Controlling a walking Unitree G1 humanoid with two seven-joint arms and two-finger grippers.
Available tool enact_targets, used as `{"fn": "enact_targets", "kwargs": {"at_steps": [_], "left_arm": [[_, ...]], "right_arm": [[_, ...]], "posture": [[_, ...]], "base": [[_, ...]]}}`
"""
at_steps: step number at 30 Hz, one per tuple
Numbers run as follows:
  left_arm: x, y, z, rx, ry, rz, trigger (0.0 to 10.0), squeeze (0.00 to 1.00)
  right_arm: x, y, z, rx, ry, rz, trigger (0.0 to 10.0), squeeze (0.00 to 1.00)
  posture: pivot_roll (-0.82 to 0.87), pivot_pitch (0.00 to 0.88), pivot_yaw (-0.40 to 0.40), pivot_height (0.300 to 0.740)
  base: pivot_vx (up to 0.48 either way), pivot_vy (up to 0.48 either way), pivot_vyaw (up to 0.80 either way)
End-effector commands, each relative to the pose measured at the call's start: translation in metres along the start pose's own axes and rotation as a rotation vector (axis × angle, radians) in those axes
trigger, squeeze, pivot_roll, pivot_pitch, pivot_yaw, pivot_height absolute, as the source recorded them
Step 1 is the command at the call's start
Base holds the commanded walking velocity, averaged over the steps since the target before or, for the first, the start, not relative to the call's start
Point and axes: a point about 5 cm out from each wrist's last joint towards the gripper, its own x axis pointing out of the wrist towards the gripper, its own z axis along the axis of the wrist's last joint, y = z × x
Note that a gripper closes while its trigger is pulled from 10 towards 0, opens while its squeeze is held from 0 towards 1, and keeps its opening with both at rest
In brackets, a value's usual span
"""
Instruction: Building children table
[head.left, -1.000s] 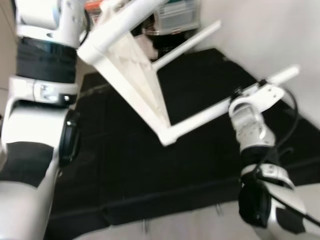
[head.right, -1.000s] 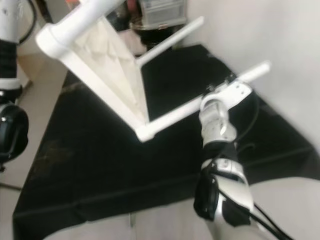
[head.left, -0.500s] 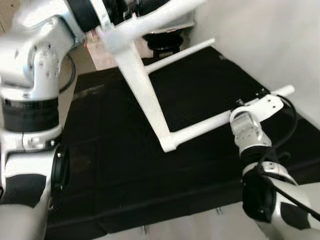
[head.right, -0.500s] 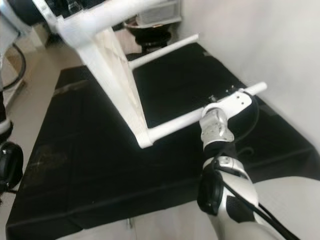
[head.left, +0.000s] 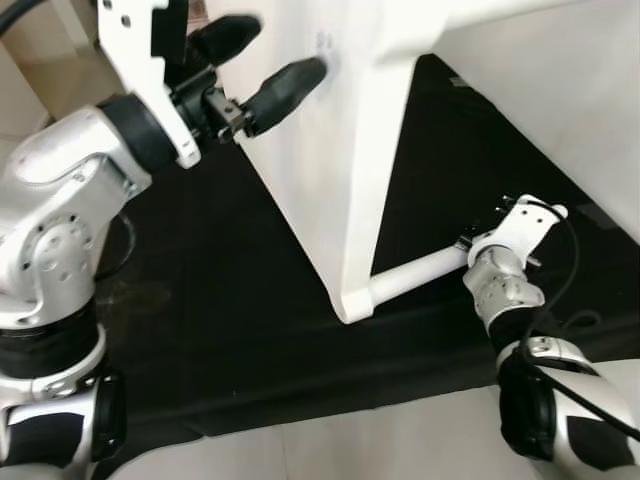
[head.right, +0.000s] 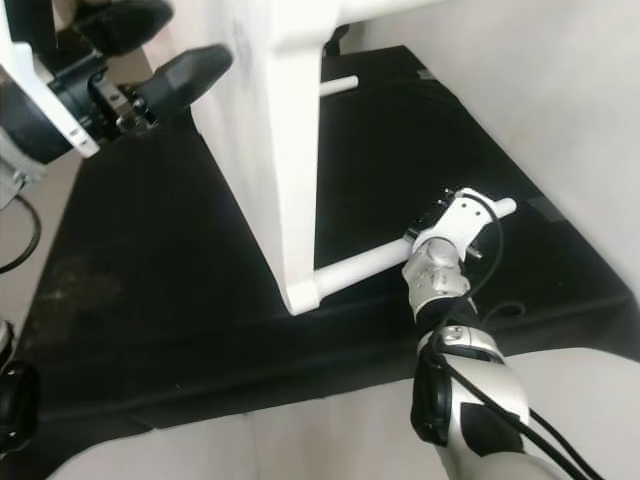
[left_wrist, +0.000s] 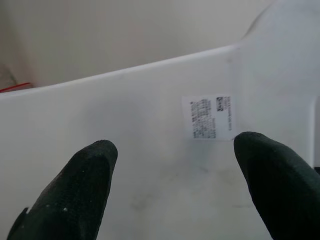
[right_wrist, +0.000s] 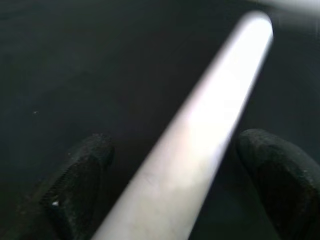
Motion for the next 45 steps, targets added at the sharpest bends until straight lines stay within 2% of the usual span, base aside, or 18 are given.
{"fn": "enact_targets", "kwargs": {"at_steps": [1,12,18,23,27,28,30,31,32,33,34,35,36,38,39,40,43,45], "left_arm": [[-0.006,-0.002,0.002,0.004,-0.01,0.028,10.0,0.0],[-0.025,-0.015,-0.02,-0.067,0.002,0.133,10.0,0.0],[-0.036,-0.023,-0.035,-0.119,0.03,0.209,10.0,0.0],[-0.051,-0.031,-0.053,-0.147,0.074,0.305,10.0,0.0],[-0.056,-0.029,-0.057,-0.151,0.085,0.338,10.0,0.0],[-0.061,-0.028,-0.059,-0.153,0.094,0.365,10.0,0.0],[-0.069,-0.028,-0.067,-0.15,0.124,0.415,10.0,0.0],[-0.069,-0.028,-0.067,-0.15,0.124,0.415,10.0,0.0],[-0.071,-0.028,-0.069,-0.148,0.132,0.428,10.0,0.0],[-0.075,-0.028,-0.073,-0.148,0.151,0.454,10.0,0.0],[-0.081,-0.028,-0.08,-0.152,0.18,0.495,10.0,0.0],[-0.081,-0.028,-0.08,-0.152,0.18,0.495,10.0,0.0],[-0.086,-0.028,-0.085,-0.153,0.2,0.524,10.0,0.0],[-0.091,-0.031,-0.09,-0.162,0.221,0.559,10.0,0.0],[-0.091,-0.031,-0.09,-0.162,0.221,0.559,10.0,0.0],[-0.092,-0.036,-0.093,-0.165,0.234,0.556,10.0,0.0],[-0.092,-0.039,-0.095,-0.168,0.239,0.551,10.0,0.0],[-0.091,-0.041,-0.094,-0.17,0.232,0.552,10.0,0.0]], "right_arm": [[-0.004,-0.002,-0.027,-0.177,0.043,0.024,10.0,1.0],[-0.009,-0.008,0.005,-0.301,-0.133,0.086,10.0,1.0],[-0.019,-0.007,0.022,-0.369,-0.259,0.134,10.0,1.0],[-0.034,-0.009,0.041,-0.455,-0.395,0.202,10.0,1.0],[-0.037,-0.006,0.048,-0.462,-0.434,0.233,10.0,1.0],[-0.04,0.0,0.054,-0.455,-0.462,0.288,10.0,1.0],[-0.052,0.024,0.058,-0.416,-0.489,0.517,10.0,1.0],[-0.052,0.024,0.058,-0.416,-0.489,0.517,10.0,1.0],[-0.056,0.031,0.059,-0.406,-0.496,0.577,10.0,1.0],[-0.063,0.041,0.06,-0.451,-0.534,0.653,10.0,1.0],[-0.076,0.057,0.057,-0.529,-0.565,0.787,10.0,0.0],[-0.076,0.057,0.057,-0.529,-0.565,0.787,10.0,0.0],[-0.087,0.067,0.054,-0.587,-0.582,0.885,10.0,0.0],[-0.104,0.083,0.049,-0.597,-0.557,1.048,10.0,0.0],[-0.104,0.083,0.049,-0.597,-0.557,1.048,10.0,0.0],[-0.116,0.095,0.05,-0.576,-0.543,1.117,10.0,0.0],[-0.125,0.105,0.052,-0.56,-0.548,1.141,10.0,0.0],[-0.139,0.118,0.053,-0.507,-0.54,1.214,10.0,0.0]], "posture": [[0.04,0.249,0.008,0.74],[0.0,0.224,-0.01,0.74],[-0.02,0.211,-0.015,0.74],[-0.02,0.205,-0.02,0.74],[-0.02,0.204,-0.022,0.74],[-0.02,0.201,-0.022,0.74],[-0.02,0.199,-0.021,0.74],[-0.02,0.199,-0.021,0.74],[-0.02,0.199,-0.021,0.74],[-0.02,0.196,-0.015,0.74],[-0.02,0.193,-0.01,0.74],[-0.02,0.193,-0.01,0.74],[-0.02,0.193,-0.01,0.74],[-0.01,0.193,-0.011,0.74],[-0.01,0.193,-0.011,0.74],[-0.01,0.192,-0.011,0.74],[0.0,0.192,-0.013,0.74],[0.0,0.19,-0.014,0.74]], "base": [[0.0,0.0,0.0],[0.0,0.0,0.0],[0.0,0.0,0.0],[0.0,0.0,0.0],[0.0,0.0,0.0],[0.0,0.0,0.0],[0.0,0.0,0.0],[0.0,0.0,0.0],[0.0,0.0,0.0],[0.0,0.0,0.0],[0.0,0.0,0.0],[0.0,0.0,0.0],[0.0,0.0,0.0],[0.0,0.0,0.0],[0.0,0.0,0.0],[0.0,0.0,0.0],[0.0,0.0,0.0],[0.0,0.0,0.0]]}}
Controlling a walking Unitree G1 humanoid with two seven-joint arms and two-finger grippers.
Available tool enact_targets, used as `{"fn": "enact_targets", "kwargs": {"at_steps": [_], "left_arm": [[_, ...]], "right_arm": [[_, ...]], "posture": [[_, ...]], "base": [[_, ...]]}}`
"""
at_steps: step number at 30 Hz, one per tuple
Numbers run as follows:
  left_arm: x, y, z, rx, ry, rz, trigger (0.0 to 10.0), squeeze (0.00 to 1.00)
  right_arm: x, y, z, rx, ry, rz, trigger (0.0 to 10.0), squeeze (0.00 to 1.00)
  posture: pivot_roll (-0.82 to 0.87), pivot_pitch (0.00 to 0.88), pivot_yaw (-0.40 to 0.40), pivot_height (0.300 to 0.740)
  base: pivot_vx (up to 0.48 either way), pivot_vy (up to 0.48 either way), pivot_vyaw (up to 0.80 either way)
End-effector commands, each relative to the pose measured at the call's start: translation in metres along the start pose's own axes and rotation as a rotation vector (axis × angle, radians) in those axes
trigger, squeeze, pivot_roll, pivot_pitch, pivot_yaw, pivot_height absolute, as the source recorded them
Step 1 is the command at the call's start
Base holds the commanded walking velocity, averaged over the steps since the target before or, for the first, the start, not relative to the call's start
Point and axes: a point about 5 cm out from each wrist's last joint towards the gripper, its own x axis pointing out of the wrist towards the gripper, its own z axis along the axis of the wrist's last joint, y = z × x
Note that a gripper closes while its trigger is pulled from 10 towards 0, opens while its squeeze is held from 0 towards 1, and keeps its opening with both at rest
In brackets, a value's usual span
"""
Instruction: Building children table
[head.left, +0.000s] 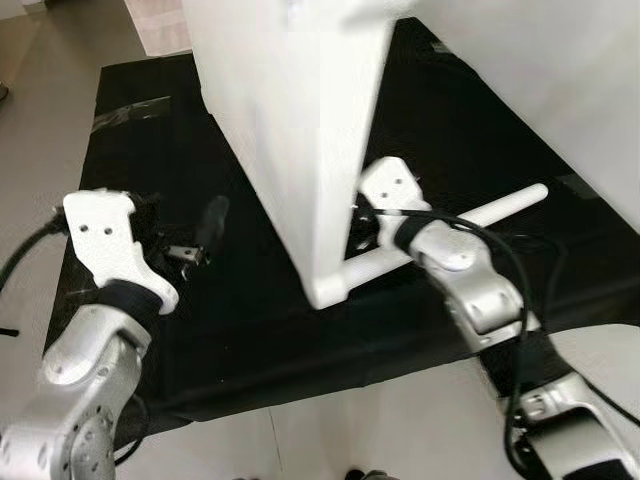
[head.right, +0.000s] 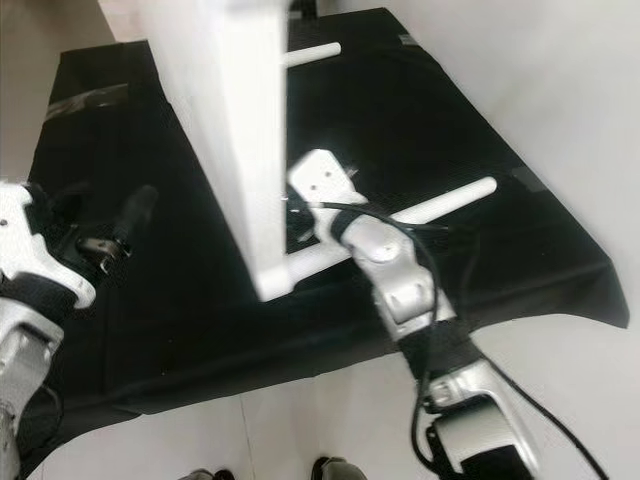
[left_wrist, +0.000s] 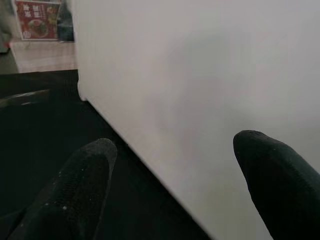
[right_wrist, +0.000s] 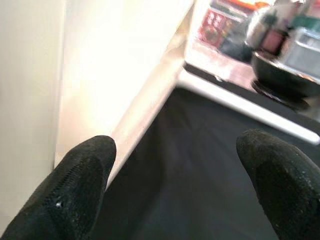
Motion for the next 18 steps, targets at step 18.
{"fn": "enact_targets", "kwargs": {"at_steps": [18], "left_arm": [[0.0,-0.006,0.007,-0.006,-0.061,0.008,10.0,0.0]], "right_arm": [[0.029,0.02,0.03,0.109,-0.034,-0.021,10.0,0.0]], "posture": [[-0.01,0.186,-0.024,0.74]], "base": [[0.0,0.0,0.0]]}}
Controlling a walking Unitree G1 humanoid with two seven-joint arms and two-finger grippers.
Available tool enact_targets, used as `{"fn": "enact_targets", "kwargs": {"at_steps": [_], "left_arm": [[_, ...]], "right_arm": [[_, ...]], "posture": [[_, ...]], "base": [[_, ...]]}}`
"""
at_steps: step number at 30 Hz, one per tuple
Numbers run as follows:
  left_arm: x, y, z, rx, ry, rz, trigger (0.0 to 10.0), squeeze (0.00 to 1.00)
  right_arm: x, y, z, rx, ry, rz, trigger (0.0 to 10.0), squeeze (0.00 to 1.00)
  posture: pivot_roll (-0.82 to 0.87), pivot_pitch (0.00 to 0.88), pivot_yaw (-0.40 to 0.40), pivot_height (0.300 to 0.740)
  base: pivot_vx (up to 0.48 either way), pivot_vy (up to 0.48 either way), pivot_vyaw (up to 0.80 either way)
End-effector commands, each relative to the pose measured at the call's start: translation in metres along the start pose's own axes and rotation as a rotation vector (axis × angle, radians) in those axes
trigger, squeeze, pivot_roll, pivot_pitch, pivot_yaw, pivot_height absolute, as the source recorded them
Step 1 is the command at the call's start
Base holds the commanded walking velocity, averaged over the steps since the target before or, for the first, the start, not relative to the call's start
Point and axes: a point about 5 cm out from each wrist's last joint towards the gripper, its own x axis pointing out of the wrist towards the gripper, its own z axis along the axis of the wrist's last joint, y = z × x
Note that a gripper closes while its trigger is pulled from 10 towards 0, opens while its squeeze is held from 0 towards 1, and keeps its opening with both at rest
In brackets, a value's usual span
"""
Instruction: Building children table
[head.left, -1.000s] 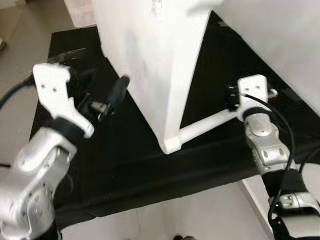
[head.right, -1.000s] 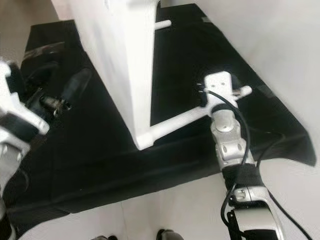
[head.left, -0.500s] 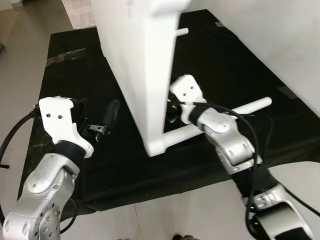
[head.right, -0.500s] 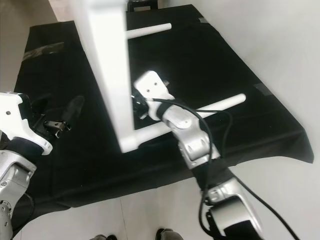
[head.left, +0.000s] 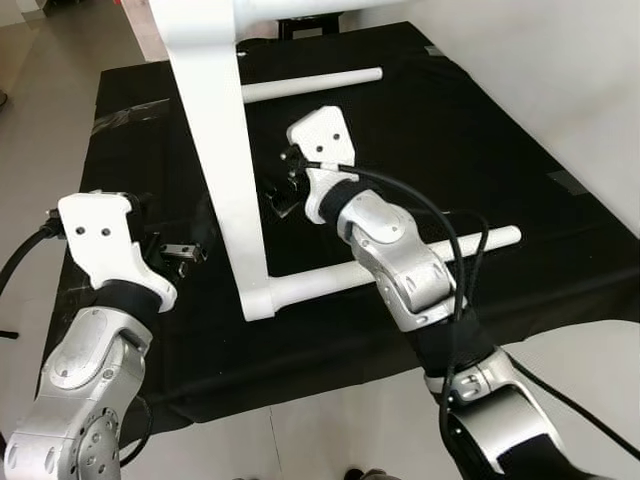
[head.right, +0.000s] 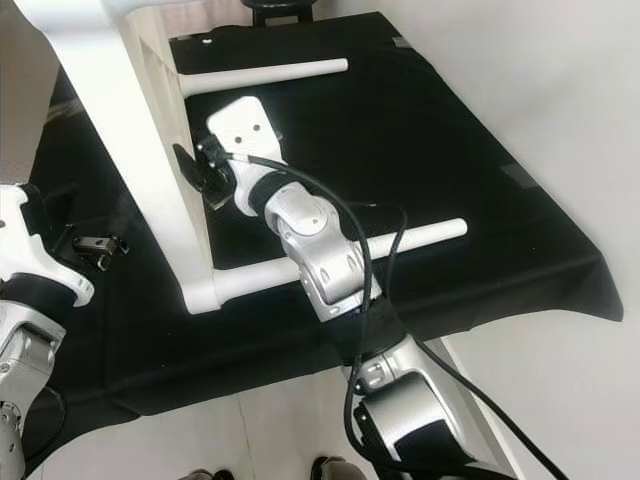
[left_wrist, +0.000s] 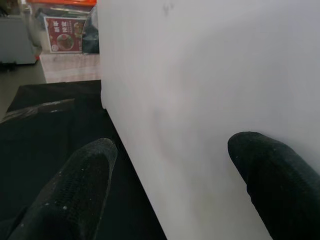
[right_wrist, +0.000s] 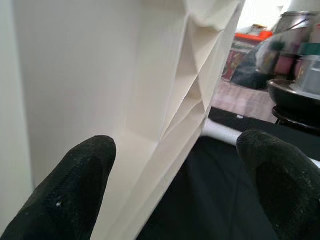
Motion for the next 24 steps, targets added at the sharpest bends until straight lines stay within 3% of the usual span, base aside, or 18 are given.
{"fn": "enact_targets", "kwargs": {"at_steps": [1,4,7,8,11,16,18,19,21,24], "left_arm": [[-0.001,-0.007,0.003,-0.019,-0.023,-0.041,10.0,0.0],[-0.008,-0.024,-0.004,-0.095,0.022,-0.144,10.0,0.0],[-0.01,-0.029,-0.007,-0.121,0.036,-0.175,10.0,0.0],[-0.019,-0.044,-0.016,-0.179,0.091,-0.262,10.0,0.0],[-0.031,-0.06,-0.026,-0.223,0.152,-0.35,10.0,0.0],[-0.038,-0.064,-0.034,-0.238,0.182,-0.369,10.0,0.0],[-0.046,-0.061,-0.041,-0.251,0.213,-0.332,10.0,0.0],[-0.046,-0.061,-0.041,-0.251,0.213,-0.332,10.0,0.0],[-0.056,-0.057,-0.047,-0.25,0.247,-0.3,10.0,0.0],[-0.061,-0.055,-0.048,-0.249,0.26,-0.287,10.0,0.0]], "right_arm": [[-0.004,-0.002,-0.011,-0.011,0.052,-0.001,10.0,0.0],[-0.034,-0.032,-0.031,-0.121,0.126,0.027,10.0,0.0],[-0.042,-0.038,-0.034,-0.154,0.138,0.047,10.0,0.0],[-0.066,-0.051,-0.033,-0.171,0.135,0.133,10.0,0.0],[-0.089,-0.057,-0.03,-0.157,0.12,0.203,10.0,0.0],[-0.097,-0.056,-0.034,-0.147,0.129,0.182,10.0,0.0],[-0.103,-0.044,-0.047,-0.055,0.138,0.151,10.0,0.0],[-0.103,-0.044,-0.047,-0.055,0.138,0.151,10.0,0.0],[-0.106,-0.027,-0.061,0.013,0.157,0.152,10.0,0.0],[-0.108,-0.021,-0.065,0.032,0.163,0.161,10.0,0.0]], "posture": [[-0.01,0.186,-0.024,0.74],[-0.02,0.182,-0.022,0.74],[-0.02,0.182,-0.022,0.74],[-0.05,0.175,-0.008,0.74],[-0.06,0.166,0.001,0.74],[-0.07,0.162,0.006,0.74],[-0.07,0.148,0.012,0.74],[-0.07,0.148,0.012,0.74],[-0.06,0.14,0.017,0.74],[-0.05,0.136,0.016,0.74]], "base": [[0.0,0.0,0.0],[0.0,0.0,0.0],[0.0,0.0,0.0],[0.0,0.0,0.0],[0.0,0.0,0.0],[0.0,0.0,0.0],[0.0,0.0,0.0],[0.0,0.0,0.0],[0.0,0.0,0.0],[0.0,0.0,0.0]]}}
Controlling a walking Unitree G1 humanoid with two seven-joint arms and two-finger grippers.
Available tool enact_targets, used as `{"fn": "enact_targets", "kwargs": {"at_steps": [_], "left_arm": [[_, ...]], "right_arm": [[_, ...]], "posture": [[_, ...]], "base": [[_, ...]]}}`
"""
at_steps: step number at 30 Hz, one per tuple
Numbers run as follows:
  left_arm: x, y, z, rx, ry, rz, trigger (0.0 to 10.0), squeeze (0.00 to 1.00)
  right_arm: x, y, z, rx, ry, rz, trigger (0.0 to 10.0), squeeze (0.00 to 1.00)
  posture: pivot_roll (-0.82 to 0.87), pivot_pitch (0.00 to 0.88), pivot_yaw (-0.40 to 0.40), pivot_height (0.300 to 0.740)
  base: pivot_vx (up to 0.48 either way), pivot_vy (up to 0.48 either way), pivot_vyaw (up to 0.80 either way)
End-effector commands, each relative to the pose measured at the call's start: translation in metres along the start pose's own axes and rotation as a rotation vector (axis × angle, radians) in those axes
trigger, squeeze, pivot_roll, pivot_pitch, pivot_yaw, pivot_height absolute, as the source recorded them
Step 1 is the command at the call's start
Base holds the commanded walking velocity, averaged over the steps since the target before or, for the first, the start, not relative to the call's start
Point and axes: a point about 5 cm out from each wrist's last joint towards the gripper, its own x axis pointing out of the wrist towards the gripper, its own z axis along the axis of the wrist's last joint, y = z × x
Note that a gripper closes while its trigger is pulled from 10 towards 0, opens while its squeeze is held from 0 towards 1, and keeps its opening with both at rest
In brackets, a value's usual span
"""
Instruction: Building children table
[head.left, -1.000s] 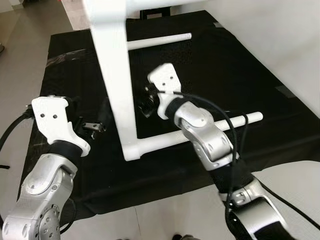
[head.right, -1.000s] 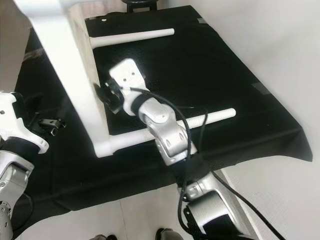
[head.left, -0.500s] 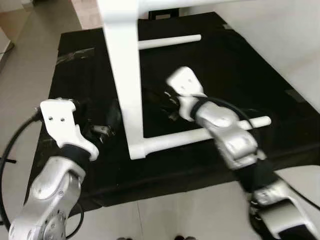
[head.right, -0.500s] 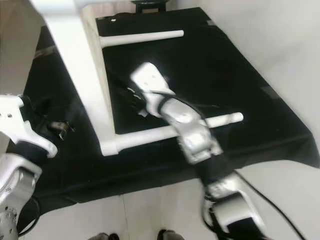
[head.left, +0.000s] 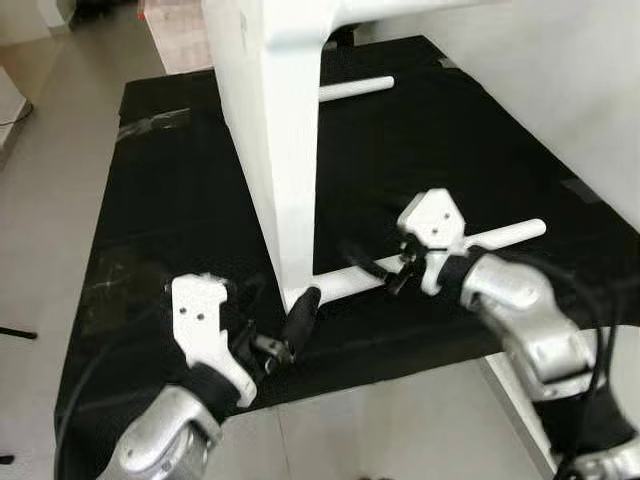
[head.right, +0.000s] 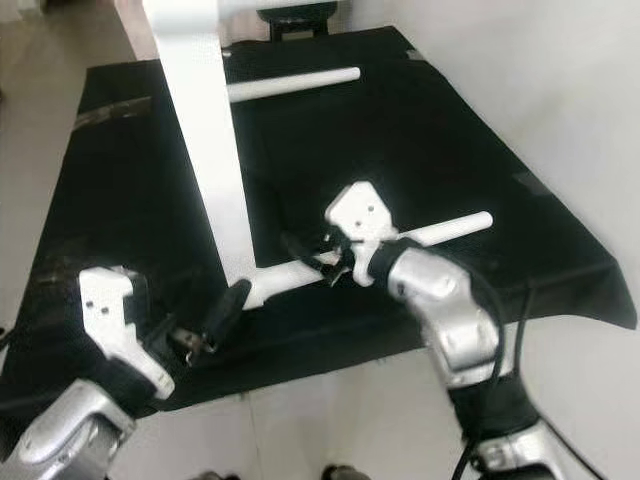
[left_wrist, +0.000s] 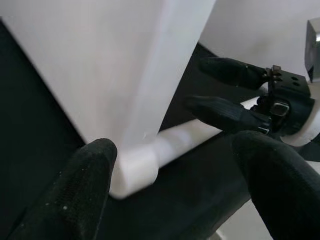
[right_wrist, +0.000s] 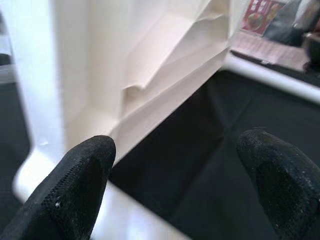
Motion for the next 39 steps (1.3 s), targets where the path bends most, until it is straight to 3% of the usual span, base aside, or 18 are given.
{"fn": "enact_targets", "kwargs": {"at_steps": [1,6,7,8,11,28,38,39], "left_arm": [[-0.007,0.0,0.002,0.007,-0.008,0.015,10.0,0.0],[-0.007,-0.001,-0.006,0.002,0.022,-0.008,10.0,0.0],[-0.001,-0.002,-0.008,-0.007,0.017,-0.027,10.0,0.0],[-0.001,-0.002,-0.008,-0.007,0.017,-0.027,10.0,0.0],[0.018,-0.001,-0.008,-0.007,-0.029,-0.031,10.0,0.0],[0.03,0.008,-0.015,0.004,-0.03,-0.034,10.0,0.0],[0.041,0.022,-0.023,0.043,-0.012,0.047,10.0,0.0],[0.041,0.023,-0.023,0.062,-0.019,0.037,0.0,0.0]], "right_arm": [[0.002,0.007,0.0,0.003,-0.007,0.024,10.0,0.0],[0.006,-0.002,-0.004,0.009,0.012,-0.029,10.0,0.0],[0.007,-0.012,-0.006,-0.002,0.031,-0.102,10.0,0.0],[0.007,-0.012,-0.006,-0.002,0.031,-0.102,10.0,0.0],[0.008,-0.028,-0.006,-0.004,0.044,-0.222,10.0,0.0],[0.006,-0.03,-0.021,-0.049,0.108,-0.33,10.0,0.0],[0.004,-0.037,-0.035,-0.111,0.201,-0.455,10.0,0.0],[0.001,-0.039,-0.039,-0.111,0.218,-0.485,10.0,0.0]], "posture": [[-0.05,0.131,0.013,0.74],[-0.05,0.118,-0.001,0.74],[-0.05,0.114,0.0,0.74],[-0.05,0.114,0.0,0.74],[-0.07,0.105,0.002,0.74],[-0.07,0.085,0.001,0.74],[-0.08,0.063,0.011,0.74],[-0.08,0.057,0.011,0.74]], "base": [[0.0,0.0,0.0],[0.0,0.0,0.0],[0.0,-0.326,0.0],[0.0,-0.326,0.0],[0.0,-0.472,0.0],[0.0,-0.472,0.75],[0.0,0.0,0.0],[0.0,0.0,0.0]]}}
